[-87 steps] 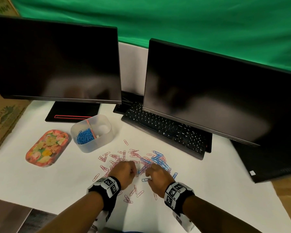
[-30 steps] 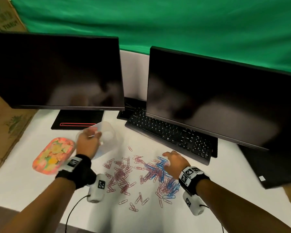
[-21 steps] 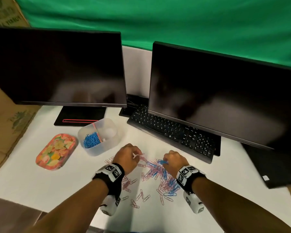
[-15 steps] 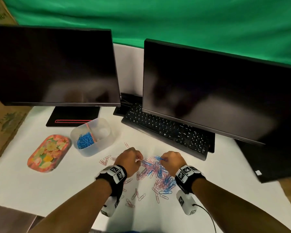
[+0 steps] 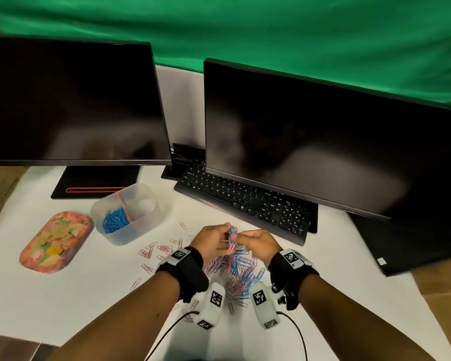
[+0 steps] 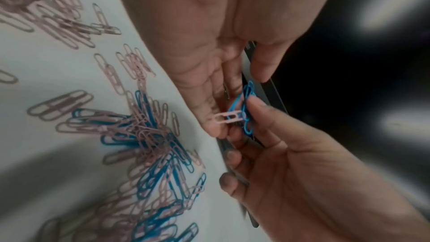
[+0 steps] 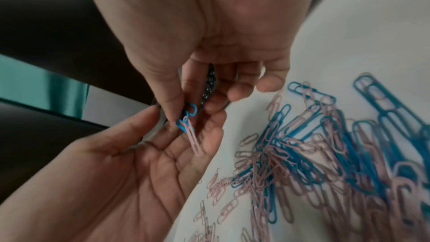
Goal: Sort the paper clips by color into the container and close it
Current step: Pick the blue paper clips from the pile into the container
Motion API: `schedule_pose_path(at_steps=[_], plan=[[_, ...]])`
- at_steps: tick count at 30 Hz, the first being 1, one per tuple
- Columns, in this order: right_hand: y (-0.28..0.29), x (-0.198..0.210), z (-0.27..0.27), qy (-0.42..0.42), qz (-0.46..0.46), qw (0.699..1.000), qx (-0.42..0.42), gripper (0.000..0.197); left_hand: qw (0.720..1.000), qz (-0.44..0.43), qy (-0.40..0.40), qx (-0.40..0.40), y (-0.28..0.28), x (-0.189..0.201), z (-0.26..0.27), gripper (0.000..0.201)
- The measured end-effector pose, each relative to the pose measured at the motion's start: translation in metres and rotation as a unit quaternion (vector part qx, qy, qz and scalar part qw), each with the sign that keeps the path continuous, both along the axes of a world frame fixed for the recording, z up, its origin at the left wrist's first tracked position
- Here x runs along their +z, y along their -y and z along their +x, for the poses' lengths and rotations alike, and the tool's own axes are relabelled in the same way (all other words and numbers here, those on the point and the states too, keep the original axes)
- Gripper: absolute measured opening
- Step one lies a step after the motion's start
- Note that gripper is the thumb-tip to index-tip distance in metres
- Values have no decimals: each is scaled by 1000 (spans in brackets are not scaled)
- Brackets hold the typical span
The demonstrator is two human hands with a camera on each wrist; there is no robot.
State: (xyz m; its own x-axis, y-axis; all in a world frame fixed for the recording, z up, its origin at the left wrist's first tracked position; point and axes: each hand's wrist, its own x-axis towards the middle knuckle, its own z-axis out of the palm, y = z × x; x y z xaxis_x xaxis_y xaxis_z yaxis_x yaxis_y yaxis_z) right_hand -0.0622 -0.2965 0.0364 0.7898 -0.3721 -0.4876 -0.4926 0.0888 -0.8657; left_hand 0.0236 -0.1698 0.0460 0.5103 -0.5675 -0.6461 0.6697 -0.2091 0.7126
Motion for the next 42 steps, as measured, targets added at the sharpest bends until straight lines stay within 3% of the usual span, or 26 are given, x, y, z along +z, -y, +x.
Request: schedule_pose_path(at_steps=[8,11,16,19,23,26,30,35,37,39,42], plan=[[0,5,4,14,-37,999,9,18,999,-7,31,-25,1,1,-1,24],[-4,8,5,21,-104,993,46,14,1000,-20,12,-3,2,1,-3,23],[-5,18,10,6,-261,955,144,21,996,-37,-27,71,1,2,-5,25],[7,16,-2,-12,-318,939,129,20,995,-12,-28,91,-5,3,0,23],[20,2,-39,-87,-407,887,202,19,997,61,19,47,-15,-7,8,36],[18,-17,-68,-104,-424,866,242,23,988,112,100,-30,-19,-14,3,36],[14,-39,-95,-106,-453,844,266,31,919,182,284,-202,-19,-21,-22,28],[13,-42,-99,-55,-495,826,264,19,824,185,417,-336,-15,-34,-60,12],[13,-40,-99,-48,-492,826,271,20,776,190,467,-379,-11,-38,-69,5],[12,-40,-101,-43,-482,830,277,21,735,200,504,-407,-9,-43,-75,13],[11,-41,-101,-49,-461,842,278,26,712,219,524,-413,-10,-49,-76,17]])
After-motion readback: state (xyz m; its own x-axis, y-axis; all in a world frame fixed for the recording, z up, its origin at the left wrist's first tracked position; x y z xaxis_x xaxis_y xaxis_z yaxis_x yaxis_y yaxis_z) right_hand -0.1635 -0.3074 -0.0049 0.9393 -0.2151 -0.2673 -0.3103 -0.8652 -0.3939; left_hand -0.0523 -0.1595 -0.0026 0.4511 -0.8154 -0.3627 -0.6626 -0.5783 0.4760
